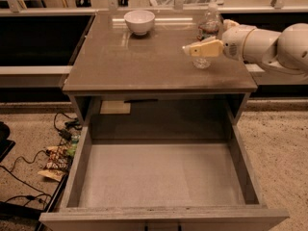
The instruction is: Place water bottle into top drawer
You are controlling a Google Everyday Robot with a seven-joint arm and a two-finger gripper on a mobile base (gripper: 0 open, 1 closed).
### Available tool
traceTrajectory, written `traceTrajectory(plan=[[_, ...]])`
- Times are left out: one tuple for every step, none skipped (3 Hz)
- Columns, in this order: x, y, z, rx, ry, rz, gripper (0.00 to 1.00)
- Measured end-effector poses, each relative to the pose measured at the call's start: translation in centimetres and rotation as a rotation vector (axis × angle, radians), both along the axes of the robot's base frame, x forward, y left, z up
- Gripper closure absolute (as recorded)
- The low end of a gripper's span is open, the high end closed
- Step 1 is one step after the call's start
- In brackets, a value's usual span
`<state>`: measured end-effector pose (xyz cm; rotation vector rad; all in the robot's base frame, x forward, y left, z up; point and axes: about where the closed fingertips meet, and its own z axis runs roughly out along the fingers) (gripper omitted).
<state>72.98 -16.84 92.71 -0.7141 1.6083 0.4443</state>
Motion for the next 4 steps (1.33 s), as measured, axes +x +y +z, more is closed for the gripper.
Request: traceTrajectory(plan=[[1.4,0.7,-0.6,0.036,-0.005,-0.003,0.25],[2.9,0.6,-0.9,0.094,-0.026,-0.013,0.49],[2.9,0.9,-1.0,0.093,-0.024,-0.008,0.72],[2.9,1.2,-1.0,0.094,-0.024,-0.004,0.95]])
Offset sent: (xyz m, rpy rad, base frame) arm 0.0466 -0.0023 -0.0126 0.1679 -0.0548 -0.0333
